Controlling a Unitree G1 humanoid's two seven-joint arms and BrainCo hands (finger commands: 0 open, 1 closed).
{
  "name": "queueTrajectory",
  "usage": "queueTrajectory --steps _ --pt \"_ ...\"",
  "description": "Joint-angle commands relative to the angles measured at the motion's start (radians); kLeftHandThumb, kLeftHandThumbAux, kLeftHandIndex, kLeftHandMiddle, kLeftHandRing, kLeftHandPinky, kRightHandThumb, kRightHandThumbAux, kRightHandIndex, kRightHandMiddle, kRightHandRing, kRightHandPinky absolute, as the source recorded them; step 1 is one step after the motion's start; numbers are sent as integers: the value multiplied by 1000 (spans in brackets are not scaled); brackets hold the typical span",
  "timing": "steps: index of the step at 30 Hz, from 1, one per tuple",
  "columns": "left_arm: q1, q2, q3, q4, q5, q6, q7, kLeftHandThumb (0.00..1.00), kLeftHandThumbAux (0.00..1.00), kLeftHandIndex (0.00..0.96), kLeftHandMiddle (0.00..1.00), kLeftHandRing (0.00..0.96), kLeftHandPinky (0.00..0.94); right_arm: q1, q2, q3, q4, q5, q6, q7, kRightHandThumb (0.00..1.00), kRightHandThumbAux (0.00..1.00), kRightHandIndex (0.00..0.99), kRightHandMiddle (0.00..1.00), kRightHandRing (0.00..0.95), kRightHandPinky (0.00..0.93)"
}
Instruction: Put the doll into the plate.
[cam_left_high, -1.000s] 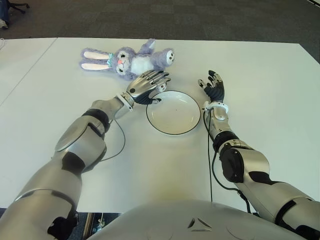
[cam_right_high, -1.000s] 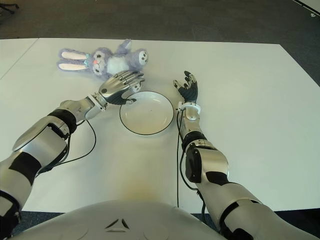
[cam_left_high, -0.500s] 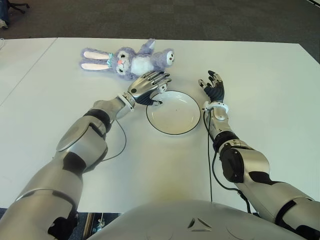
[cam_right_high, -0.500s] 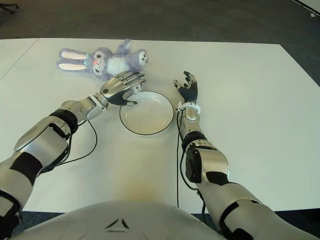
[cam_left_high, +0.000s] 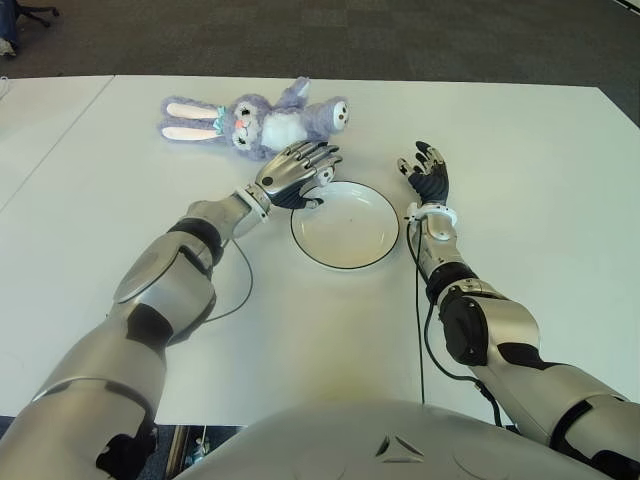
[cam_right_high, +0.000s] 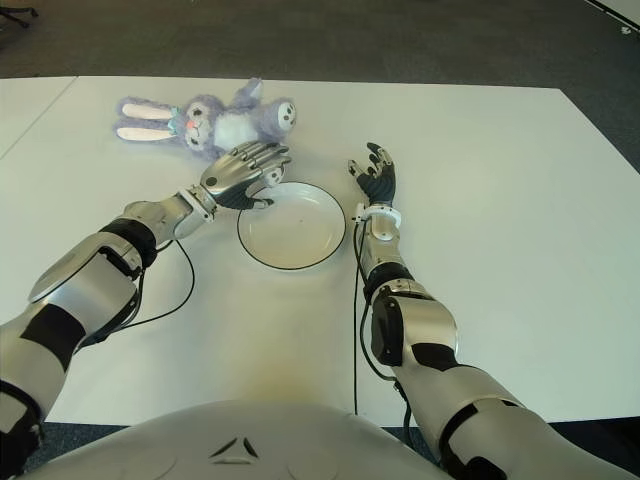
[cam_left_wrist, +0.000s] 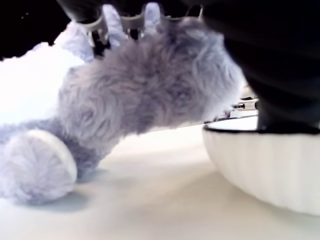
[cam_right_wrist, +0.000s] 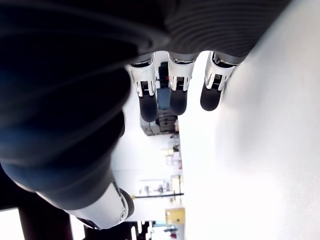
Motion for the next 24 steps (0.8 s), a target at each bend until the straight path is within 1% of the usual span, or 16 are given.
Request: queueTrajectory --steps 1,4,6,8,9,10,12,14,16,19,21,22,23,24 --pt "11 1 2 22 -7 19 -34 156 682 0 28 42 30 159 29 -20 115 22 165 -5 448 882 210 130 85 84" --pt "12 1 2 22 -11 20 -32 181 705 0 36 46 52 160 28 -19 115 21 165 -7 449 884 207 130 85 77" --pt "10 1 1 23 -11 23 -32 187 710 0 39 47 54 160 26 -17 115 17 167 -9 434 885 203 127 80 67" --pt "8 2 1 24 -12 25 -35 219 717 0 43 49 62 160 25 -15 116 15 168 -10 404 888 188 119 72 55" --pt "7 2 2 25 -13 26 -38 235 721 0 49 56 85 160 25 -15 116 15 168 -10 400 888 184 118 70 55" --pt "7 2 3 25 -15 27 -39 237 721 0 50 58 89 160 25 -16 116 16 167 -8 399 888 183 118 69 56" --pt "7 2 5 25 -17 28 -37 258 726 0 72 82 137 160 26 -18 115 18 166 -7 399 889 188 123 80 85" --pt "8 2 7 25 -20 28 -34 266 727 0 79 91 153 160 26 -18 115 18 164 -6 402 889 189 125 84 92" --pt "8 3 10 25 -24 27 -31 301 725 17 103 119 189 160 26 -17 115 17 162 -8 406 887 192 130 92 93" --pt "8 4 13 24 -29 25 -27 324 722 29 113 131 201 161 26 -15 115 15 161 -10 411 884 194 133 96 96" --pt "7 5 16 24 -31 24 -21 397 715 63 142 159 224 160 26 -13 115 13 161 -11 416 882 197 135 97 91" --pt "6 5 17 23 -31 24 -15 404 714 66 144 161 226 160 25 -11 116 11 163 -13 417 882 197 136 97 90" --pt "6 6 17 23 -31 24 -11 452 708 89 168 187 250 160 25 -10 116 9 164 -15 418 880 194 130 87 67" --pt "5 6 17 22 -30 24 -6 478 704 102 181 202 263 160 25 -8 116 7 166 -17 417 878 191 126 79 51"
